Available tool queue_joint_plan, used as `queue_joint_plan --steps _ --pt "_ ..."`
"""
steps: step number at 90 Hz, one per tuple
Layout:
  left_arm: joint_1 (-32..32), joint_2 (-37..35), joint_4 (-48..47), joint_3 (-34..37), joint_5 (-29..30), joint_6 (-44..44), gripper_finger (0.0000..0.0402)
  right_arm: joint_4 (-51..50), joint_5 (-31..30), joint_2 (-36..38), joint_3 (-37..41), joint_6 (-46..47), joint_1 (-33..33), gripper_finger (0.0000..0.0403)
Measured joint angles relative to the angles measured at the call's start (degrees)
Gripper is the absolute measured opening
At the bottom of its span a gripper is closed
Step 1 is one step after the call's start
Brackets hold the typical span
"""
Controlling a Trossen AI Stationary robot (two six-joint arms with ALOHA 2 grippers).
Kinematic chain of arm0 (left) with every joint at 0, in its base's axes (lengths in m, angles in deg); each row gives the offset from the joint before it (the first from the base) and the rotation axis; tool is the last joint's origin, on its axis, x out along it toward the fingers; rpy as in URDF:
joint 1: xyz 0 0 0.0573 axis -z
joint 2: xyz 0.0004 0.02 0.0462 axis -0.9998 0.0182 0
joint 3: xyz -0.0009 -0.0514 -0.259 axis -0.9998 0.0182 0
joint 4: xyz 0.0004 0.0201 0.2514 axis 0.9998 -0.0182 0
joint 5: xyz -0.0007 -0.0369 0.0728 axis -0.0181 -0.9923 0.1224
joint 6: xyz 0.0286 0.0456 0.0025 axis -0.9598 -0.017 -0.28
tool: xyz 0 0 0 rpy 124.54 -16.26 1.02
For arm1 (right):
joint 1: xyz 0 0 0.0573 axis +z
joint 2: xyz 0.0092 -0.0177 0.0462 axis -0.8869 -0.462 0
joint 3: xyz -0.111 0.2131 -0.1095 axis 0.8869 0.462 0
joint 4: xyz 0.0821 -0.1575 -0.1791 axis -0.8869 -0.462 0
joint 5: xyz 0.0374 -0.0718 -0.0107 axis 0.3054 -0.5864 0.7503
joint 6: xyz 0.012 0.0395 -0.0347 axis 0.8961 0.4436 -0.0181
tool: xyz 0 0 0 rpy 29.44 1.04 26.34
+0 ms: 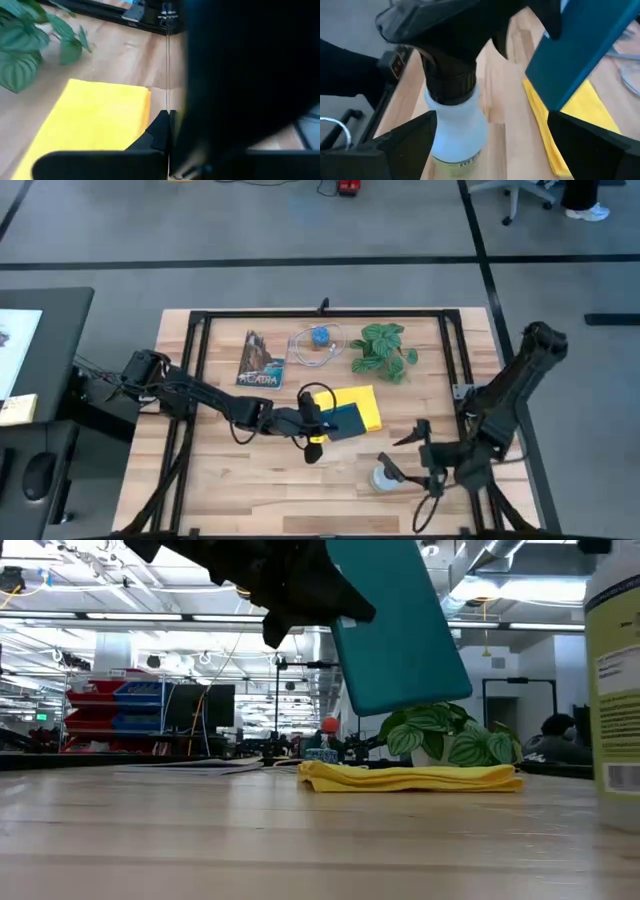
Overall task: Apply microfiber cloth
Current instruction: Spray the blue tablet using the cleaning bottle
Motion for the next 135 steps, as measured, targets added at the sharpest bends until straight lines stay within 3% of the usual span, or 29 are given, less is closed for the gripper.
queue_joint_plan --steps 17,57,78,110,135 --pt "-2.38 0.0 -1.53 0.0 0.55 3.24 0.0009 8.96 5.22 -1.42 0.81 -9.13 -4.07 0.0367" --pt "-5.46 0.0 -2.53 0.0 1.77 5.74 0.0009 21.17 5.51 -7.35 0.87 -14.94 -7.05 0.0367" --pt "-5.38 -0.02 -2.71 0.0 2.01 6.07 0.0009 21.72 1.87 -7.48 0.87 -13.99 -6.94 0.0359" --pt "-5.1 -0.02 -2.52 -0.31 3.94 13.28 0.0009 21.76 2.0 -7.48 0.87 -10.74 -7.4 0.0319" --pt "-3.51 -0.02 -4.63 -7.67 1.56 9.39 0.0009 21.8 2.04 -7.48 0.87 -10.65 -7.43 0.0317"
